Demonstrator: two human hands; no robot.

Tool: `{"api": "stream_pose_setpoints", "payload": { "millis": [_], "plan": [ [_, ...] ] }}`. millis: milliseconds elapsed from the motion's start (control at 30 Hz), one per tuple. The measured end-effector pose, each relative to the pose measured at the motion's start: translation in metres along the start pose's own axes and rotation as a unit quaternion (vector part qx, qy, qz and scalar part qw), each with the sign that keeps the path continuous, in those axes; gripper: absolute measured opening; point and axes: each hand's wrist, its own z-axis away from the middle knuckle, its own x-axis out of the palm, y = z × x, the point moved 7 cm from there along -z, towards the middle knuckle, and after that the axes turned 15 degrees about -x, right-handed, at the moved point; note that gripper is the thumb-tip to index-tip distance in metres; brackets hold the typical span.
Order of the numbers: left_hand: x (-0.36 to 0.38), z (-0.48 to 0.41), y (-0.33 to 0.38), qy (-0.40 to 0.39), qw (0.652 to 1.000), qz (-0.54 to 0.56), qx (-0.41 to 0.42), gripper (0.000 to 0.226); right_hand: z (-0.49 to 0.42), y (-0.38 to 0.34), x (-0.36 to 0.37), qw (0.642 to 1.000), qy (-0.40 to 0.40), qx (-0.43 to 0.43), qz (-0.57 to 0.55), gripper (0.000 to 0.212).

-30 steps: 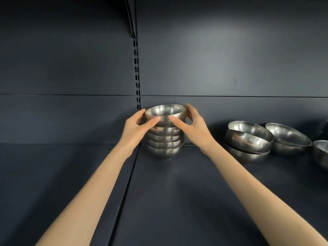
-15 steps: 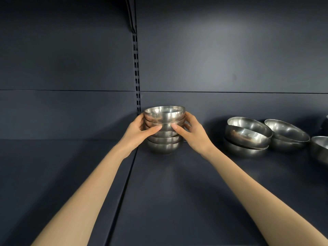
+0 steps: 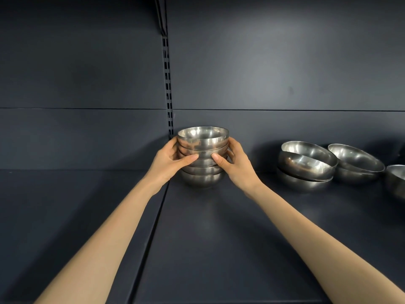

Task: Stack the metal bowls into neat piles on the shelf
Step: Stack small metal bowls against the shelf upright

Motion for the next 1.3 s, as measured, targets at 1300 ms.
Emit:
{"api": "stream_pose_setpoints", "payload": {
  "millis": [1300],
  "plan": [
    [-0.013, 0.097, 0.024, 0.068, 0.797, -0.599, 0.04, 0.075, 0.078, -0.09, -0.038, 0.827, -0.199, 0.0, 0.525, 0.085]
  ]
}}
